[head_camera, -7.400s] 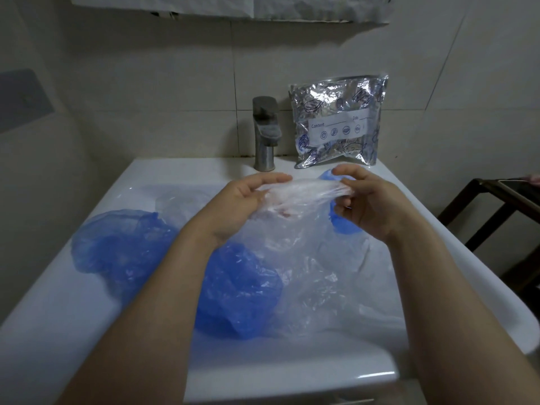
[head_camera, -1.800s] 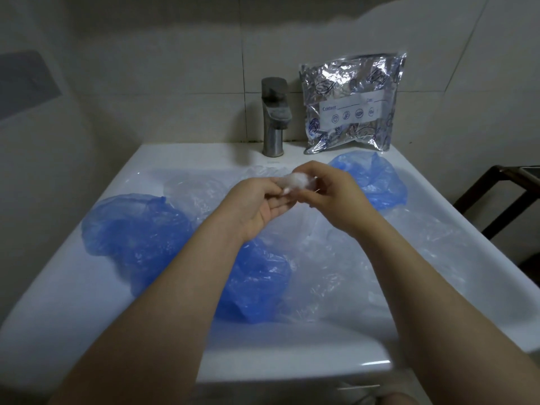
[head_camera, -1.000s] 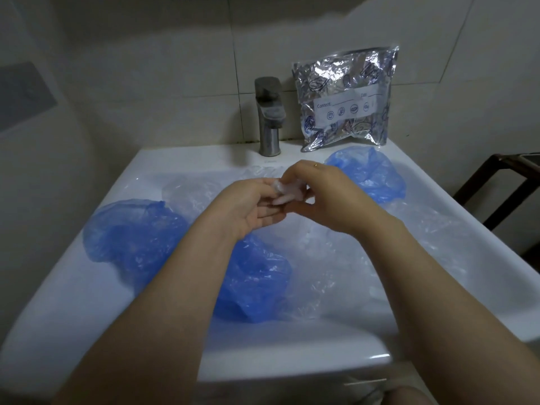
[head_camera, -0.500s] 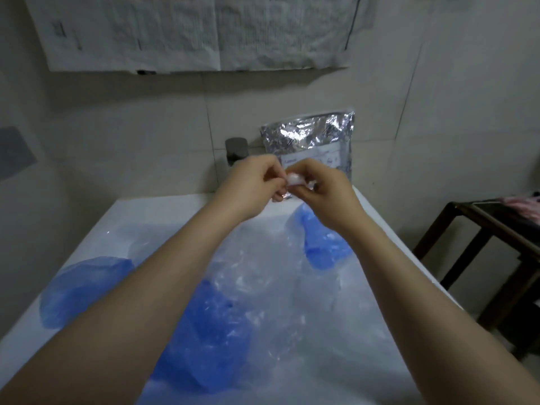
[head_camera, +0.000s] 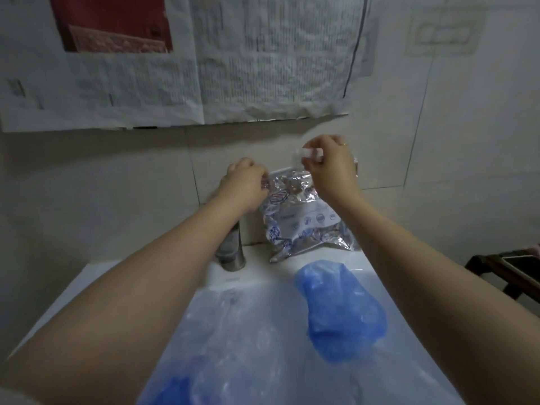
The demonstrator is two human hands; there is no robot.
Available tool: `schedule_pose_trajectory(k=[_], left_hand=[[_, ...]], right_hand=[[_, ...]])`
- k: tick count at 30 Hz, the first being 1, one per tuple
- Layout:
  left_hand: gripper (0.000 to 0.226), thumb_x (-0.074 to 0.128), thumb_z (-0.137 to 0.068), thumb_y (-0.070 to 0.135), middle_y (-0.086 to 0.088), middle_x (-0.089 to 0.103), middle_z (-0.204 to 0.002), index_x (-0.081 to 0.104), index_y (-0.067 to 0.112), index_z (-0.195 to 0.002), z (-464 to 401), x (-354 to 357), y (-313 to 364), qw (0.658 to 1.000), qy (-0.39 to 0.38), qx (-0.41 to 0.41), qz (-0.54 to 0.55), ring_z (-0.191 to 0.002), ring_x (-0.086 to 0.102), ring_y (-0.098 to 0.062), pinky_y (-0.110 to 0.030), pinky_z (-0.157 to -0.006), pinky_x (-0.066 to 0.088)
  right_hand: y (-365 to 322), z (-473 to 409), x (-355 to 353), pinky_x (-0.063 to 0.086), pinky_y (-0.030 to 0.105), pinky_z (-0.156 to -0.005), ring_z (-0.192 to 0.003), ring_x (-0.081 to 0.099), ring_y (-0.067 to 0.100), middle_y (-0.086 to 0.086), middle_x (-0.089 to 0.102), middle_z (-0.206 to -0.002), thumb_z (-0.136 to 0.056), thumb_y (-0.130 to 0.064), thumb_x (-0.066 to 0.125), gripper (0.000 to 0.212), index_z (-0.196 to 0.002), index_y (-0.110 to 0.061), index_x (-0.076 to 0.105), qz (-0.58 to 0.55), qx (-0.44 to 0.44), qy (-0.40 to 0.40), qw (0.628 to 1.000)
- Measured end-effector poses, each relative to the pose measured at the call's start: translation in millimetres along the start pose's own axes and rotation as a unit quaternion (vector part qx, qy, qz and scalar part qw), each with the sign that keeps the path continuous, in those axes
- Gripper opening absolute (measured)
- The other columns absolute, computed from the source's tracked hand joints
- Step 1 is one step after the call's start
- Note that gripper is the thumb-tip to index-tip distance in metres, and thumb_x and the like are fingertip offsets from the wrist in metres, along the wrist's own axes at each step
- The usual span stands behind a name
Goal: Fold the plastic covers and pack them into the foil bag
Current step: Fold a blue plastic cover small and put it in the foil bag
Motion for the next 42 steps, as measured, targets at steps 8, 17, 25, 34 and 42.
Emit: schedule_pose_trajectory(k=[8, 17, 25, 34, 42], left_hand=[[0.054, 0.069, -0.082, 0.019, -0.014, 0.052, -0.122, 0.041, 0.014, -0.128, -15, 12, -1, 0.998, -0.013, 0.055, 0.019, -0.105, 0.053, -0.029, -0.038, -0.089, 0.046], [0.023, 0.059, -0.084, 0.009, 0.0, 0.056, -0.085, 0.046, 0.022, -0.069, -20, 35, 15, 0.991, -0.089, 0.093, -0.035, -0.086, 0.056, -0.024, -0.032, -0.074, 0.045], [0.034, 0.038, -0.09, 0.0, -0.015, 0.06, -0.094, 0.044, 0.013, -0.121, -12, -9, 0, 0.995, 0.067, 0.037, 0.058, -0.082, 0.059, -0.032, -0.035, -0.07, 0.046], [0.048, 0.046, -0.084, -0.004, -0.018, 0.064, -0.106, 0.053, 0.021, -0.125, -2, -16, -2, 0.988, 0.079, 0.104, 0.077, -0.091, 0.061, -0.032, -0.035, -0.079, 0.05], [0.024, 0.042, -0.097, 0.021, -0.015, 0.065, -0.1, 0.063, 0.01, -0.094, -11, 0, 4, 0.997, -0.018, 0.076, 0.004, -0.086, 0.054, -0.025, -0.028, -0.069, 0.035]], right_hand=[[20, -23, 34, 0.038, 0.037, -0.071, -0.093, 0.056, 0.04, 0.028, 0.058, -0.109, -0.098, -0.013, 0.04, 0.03, -0.125, -0.001, 0.034, 0.116, -0.019, -0.148, 0.982], [54, -3, 34, 0.034, 0.03, -0.064, -0.073, 0.052, 0.026, 0.015, 0.058, -0.082, -0.098, -0.017, 0.042, 0.029, -0.122, -0.001, 0.036, 0.091, 0.005, -0.189, 0.978], [24, -9, 0, 0.031, 0.033, -0.066, -0.092, 0.056, 0.037, 0.027, 0.06, -0.105, -0.1, -0.021, 0.037, 0.035, -0.128, 0.0, 0.032, 0.12, -0.035, -0.165, 0.978], [1, -30, 14, 0.028, 0.031, -0.068, -0.106, 0.052, 0.036, 0.028, 0.053, -0.119, -0.097, -0.02, 0.043, 0.023, -0.113, -0.004, 0.038, 0.241, -0.009, -0.238, 0.941], [33, -22, 60, 0.032, 0.048, -0.103, -0.109, 0.046, 0.025, -0.005, 0.054, -0.119, -0.097, -0.024, 0.036, 0.027, -0.102, -0.022, 0.063, 0.384, -0.007, -0.383, 0.841]])
Point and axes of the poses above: each hand's wrist, its own z-axis away from the middle knuckle, its own x-axis out of the palm, y = z × x, the point moved 5 cm from there along -z, towards the middle knuckle
